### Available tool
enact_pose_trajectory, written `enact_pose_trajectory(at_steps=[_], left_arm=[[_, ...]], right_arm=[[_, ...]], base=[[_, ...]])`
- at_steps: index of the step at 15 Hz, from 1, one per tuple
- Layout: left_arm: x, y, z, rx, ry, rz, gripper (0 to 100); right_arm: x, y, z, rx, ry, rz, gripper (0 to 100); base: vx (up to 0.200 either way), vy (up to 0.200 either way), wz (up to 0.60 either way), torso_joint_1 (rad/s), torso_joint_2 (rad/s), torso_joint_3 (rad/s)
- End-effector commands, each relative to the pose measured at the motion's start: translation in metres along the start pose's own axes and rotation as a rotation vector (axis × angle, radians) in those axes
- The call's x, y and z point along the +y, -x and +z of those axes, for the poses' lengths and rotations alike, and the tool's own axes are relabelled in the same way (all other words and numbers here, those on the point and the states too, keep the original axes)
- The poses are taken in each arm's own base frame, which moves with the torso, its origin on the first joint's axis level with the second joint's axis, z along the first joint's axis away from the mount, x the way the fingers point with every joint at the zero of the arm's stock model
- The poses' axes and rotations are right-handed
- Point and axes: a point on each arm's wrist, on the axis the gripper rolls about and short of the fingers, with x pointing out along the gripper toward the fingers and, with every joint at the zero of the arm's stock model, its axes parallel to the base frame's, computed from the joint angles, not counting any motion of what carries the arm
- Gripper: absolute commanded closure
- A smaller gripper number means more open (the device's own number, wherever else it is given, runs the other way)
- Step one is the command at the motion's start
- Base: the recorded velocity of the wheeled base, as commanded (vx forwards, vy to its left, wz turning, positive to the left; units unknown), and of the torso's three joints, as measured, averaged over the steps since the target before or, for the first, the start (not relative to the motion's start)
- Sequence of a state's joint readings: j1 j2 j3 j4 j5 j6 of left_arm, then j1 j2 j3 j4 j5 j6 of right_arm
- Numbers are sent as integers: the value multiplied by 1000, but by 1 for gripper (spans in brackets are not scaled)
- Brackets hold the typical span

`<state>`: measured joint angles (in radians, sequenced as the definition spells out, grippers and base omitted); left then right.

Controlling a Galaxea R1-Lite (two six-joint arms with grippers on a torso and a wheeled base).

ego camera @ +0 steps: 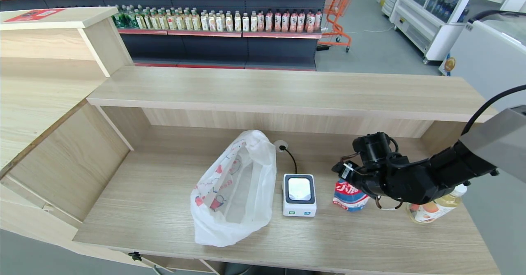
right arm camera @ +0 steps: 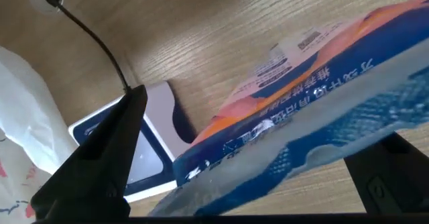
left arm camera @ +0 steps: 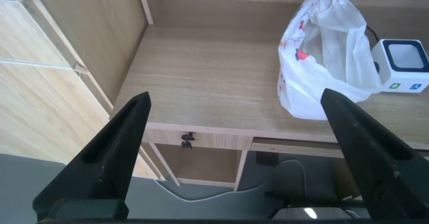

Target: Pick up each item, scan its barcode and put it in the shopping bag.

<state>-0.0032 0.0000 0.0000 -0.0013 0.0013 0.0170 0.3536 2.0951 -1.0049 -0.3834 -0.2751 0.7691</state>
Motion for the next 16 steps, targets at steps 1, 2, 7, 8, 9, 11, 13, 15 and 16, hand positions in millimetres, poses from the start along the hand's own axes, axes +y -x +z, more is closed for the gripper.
enact_pose_trajectory(at_steps=[1,2,7,8,9,11,13,15,16], left_arm=[[0,0,0,0,0,0,0],[0,0,0,0,0,0,0],[0,0,0,0,0,0,0],[0,0,0,0,0,0,0],[0,0,0,0,0,0,0],[0,0,0,0,0,0,0],[0,0,0,0,0,0,0],[0,0,0,0,0,0,0],[0,0,0,0,0,0,0]], right_arm=[[-3,4,2,-2,9,-8,0],[-5,4,2,-2,15,-14,0],[-25,-18,2,14,70,-85,0],[-28,-24,1,18,87,-95,100],[-28,-29,2,7,105,-89,100],[-29,-37,5,-10,157,-81,100],[-29,-40,4,-15,222,-77,100],[-33,-38,-3,9,270,-91,100],[-36,-37,-7,21,291,-97,100]], base=[[0,0,0,0,0,0],[0,0,0,0,0,0],[0,0,0,0,0,0],[0,0,0,0,0,0],[0,0,0,0,0,0],[0,0,0,0,0,0],[0,0,0,0,0,0],[0,0,0,0,0,0],[0,0,0,0,0,0]])
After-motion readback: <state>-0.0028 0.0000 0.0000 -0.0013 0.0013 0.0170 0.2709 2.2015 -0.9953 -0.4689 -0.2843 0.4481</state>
